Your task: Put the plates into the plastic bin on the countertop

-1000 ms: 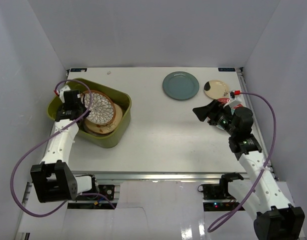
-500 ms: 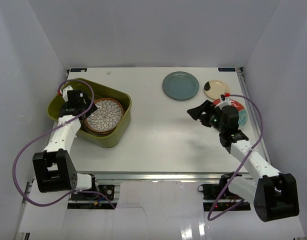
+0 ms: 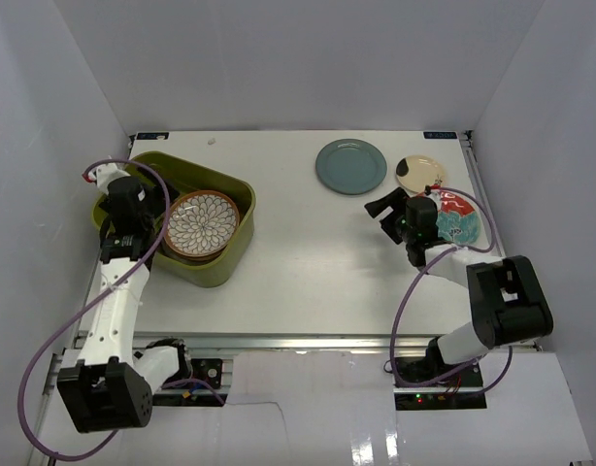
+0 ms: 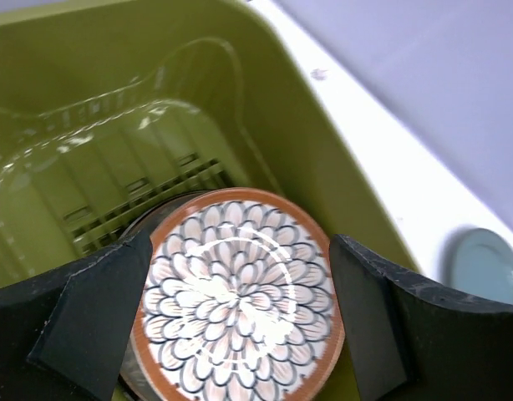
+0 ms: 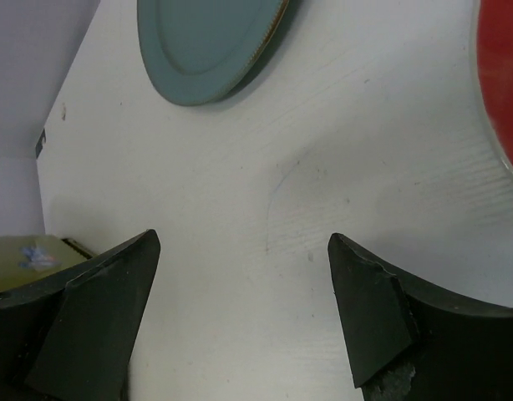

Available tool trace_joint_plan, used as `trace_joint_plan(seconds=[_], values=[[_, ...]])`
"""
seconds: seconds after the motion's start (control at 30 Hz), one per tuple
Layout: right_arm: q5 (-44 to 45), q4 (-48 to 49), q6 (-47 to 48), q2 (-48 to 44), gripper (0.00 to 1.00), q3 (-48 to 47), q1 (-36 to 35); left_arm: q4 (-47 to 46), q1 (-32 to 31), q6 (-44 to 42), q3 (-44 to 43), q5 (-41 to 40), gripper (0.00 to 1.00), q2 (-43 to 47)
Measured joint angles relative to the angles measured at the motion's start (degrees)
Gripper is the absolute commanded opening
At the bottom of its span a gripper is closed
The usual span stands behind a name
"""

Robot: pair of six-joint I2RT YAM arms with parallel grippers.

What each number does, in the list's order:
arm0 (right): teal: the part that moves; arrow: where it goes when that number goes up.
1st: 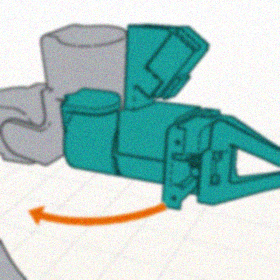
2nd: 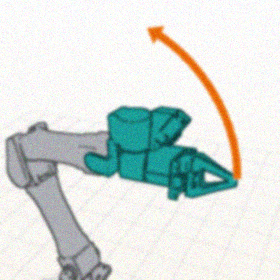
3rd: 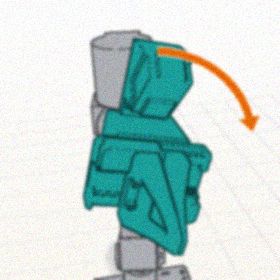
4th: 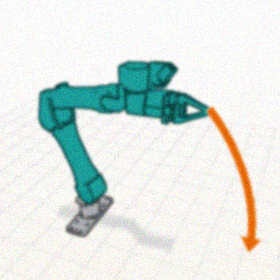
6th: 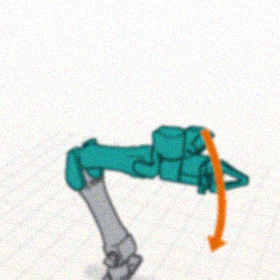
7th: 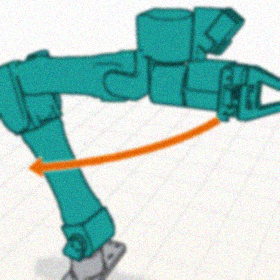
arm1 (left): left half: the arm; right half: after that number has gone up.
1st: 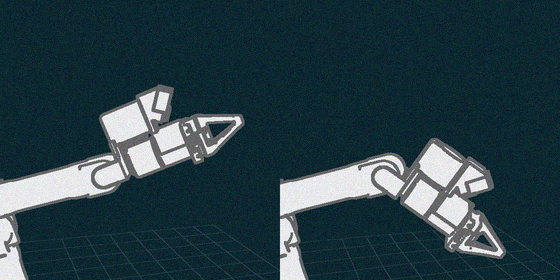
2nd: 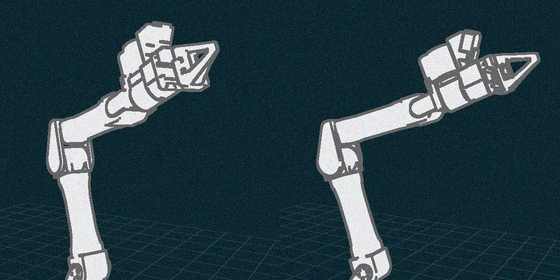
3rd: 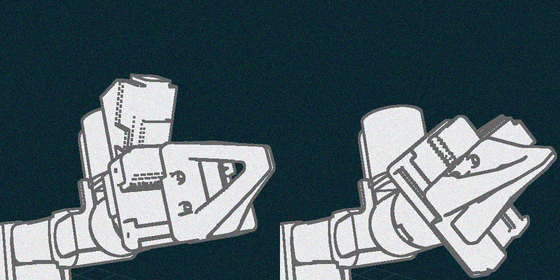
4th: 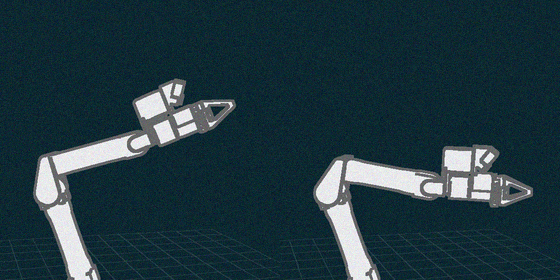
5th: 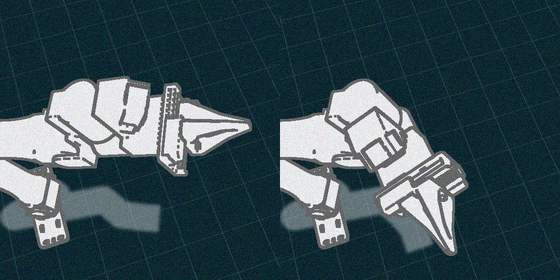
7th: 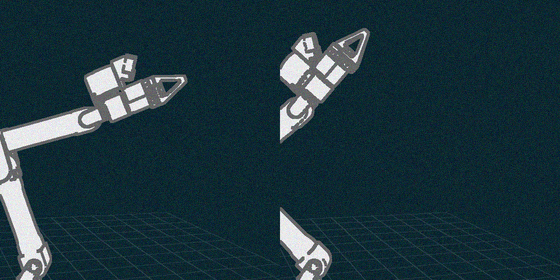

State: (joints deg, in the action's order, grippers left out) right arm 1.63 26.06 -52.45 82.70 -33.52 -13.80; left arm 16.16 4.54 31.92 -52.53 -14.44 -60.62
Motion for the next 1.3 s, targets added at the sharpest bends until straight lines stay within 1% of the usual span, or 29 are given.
trace_joint_plan(seconds=[0.13,0.2,0.3,0.4,0.53,0.63,0.73,0.8,0.83,0.9,0.93,1.0,1.1,1.2,1.3], values=[[3.10,3.28,-3.34,7.10,0.82,-3.56,-0.37,-1.66,-0.66,0.66,0.00,3.98,0.98,2.84],[3.93,5.01,-5.03,11.85,0.75,-6.21,-0.48,-2.60,-2.62,0.87,0.00,6.91,0.98,4.09],[4.48,6.75,-7.50,18.78,0.72,-10.69,-0.48,-5.22,-8.44,0.17,0.42,14.84,0.98,5.53],[4.90,7.61,-9.81,24.48,0.66,-15.61,-0.48,-6.78,-13.81,-0.96,0.52,23.61,0.98,6.93],[5.92,9.53,-13.20,30.16,0.56,-20.57,-0.61,-8.26,-17.75,-1.99,0.52,33.09,0.98,8.74],[6.60,11.56,-15.21,33.79,0.54,-23.10,-0.85,-9.05,-20.41,-2.36,0.74,39.23,0.98,9.42],[6.99,13.55,-18.23,37.48,0.54,-25.97,-0.92,-9.53,-22.32,-2.38,2.21,43.65,0.98,9.68],[6.99,14.93,-20.06,39.71,0.54,-28.02,-0.96,-9.53,-22.91,-2.43,3.15,45.16,0.98,9.51],[6.99,15.76,-21.09,40.70,0.50,-28.83,-0.96,-9.35,-23.17,-2.51,3.43,45.64,0.98,9.25],[7.04,16.96,-22.69,42.32,0.41,-29.92,-0.96,-9.33,-23.58,-2.69,3.43,46.25,0.98,8.52],[7.04,17.64,-23.54,42.99,0.32,-30.05,-0.96,-9.31,-23.78,-2.80,3.43,46.45,0.98,8.24],[6.97,18.78,-24.87,44.19,0.19,-30.12,-0.96,-9.29,-24.06,-3.08,3.37,46.71,0.98,7.74],[6.95,20.22,-26.95,44.41,0.09,-29.83,-0.96,-9.25,-24.44,-3.30,2.82,46.84,0.98,6.75],[7.06,22.60,-27.06,42.40,0.08,-28.39,-1.11,-9.11,-24.52,-3.32,1.62,46.82,0.98,5.77],[7.17,21.20,-24.81,37.42,0.08,-24.76,-1.68,-8.76,-24.55,-2.86,-0.22,46.64,0.98,4.48]])
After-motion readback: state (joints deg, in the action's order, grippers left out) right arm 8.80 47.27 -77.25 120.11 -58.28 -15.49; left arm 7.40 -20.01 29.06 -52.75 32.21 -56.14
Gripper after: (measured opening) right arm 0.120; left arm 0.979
